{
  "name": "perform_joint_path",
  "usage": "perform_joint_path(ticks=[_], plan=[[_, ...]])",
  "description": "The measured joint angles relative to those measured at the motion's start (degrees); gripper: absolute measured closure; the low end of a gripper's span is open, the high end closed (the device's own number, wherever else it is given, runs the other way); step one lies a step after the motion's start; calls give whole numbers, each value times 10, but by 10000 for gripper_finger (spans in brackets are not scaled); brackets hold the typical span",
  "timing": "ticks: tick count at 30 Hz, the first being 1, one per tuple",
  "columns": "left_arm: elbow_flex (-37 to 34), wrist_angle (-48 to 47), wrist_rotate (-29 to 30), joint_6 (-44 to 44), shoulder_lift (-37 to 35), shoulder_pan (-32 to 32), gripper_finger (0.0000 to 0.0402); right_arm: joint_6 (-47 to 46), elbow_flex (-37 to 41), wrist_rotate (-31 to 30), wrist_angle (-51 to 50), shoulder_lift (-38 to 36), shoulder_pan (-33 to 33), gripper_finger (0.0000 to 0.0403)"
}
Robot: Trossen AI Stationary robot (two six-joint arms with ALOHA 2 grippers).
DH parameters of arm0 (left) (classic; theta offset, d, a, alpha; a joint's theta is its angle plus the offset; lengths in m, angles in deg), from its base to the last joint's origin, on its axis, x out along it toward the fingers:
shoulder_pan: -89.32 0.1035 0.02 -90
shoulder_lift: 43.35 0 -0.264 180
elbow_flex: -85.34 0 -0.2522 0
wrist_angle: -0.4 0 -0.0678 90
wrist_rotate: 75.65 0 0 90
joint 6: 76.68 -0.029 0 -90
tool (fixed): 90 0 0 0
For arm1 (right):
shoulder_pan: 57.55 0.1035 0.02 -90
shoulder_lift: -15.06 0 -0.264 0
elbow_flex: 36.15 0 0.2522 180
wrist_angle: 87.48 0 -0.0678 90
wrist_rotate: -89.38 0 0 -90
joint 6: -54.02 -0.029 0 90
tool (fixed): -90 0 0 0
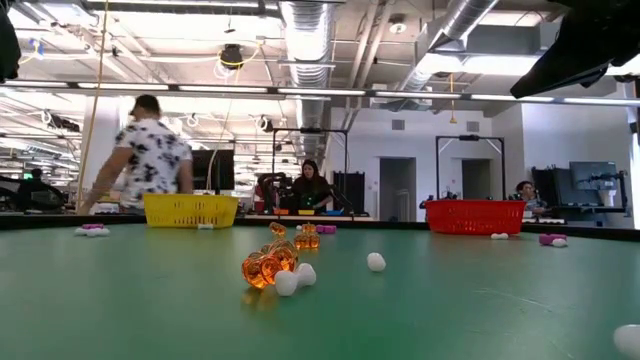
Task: Sort Halloween decoration
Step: Put the white bone toy into the blue bin
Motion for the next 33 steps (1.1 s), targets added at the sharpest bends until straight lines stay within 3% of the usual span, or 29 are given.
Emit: perform_joint_path(ticks=[6,13,15,18,20,23,26,33], plan=[[2,-1,-60,0,-9,8,288,2,0,0,0,0,0,369],[27,1,-54,-79,-75,62,286,2,0,0,0,0,0,369],[30,2,-8,-143,-96,82,288,1,0,0,0,0,0,369],[31,3,133,-265,-107,113,291,1,0,0,0,0,0,369],[31,3,196,-342,-98,143,292,0,0,0,1,0,0,369],[31,13,239,-441,-66,213,292,0,0,0,3,0,0,369],[31,81,251,-528,-21,308,292,0,0,0,4,0,0,369],[42,270,107,-708,112,557,293,0,0,0,7,0,0,369]])
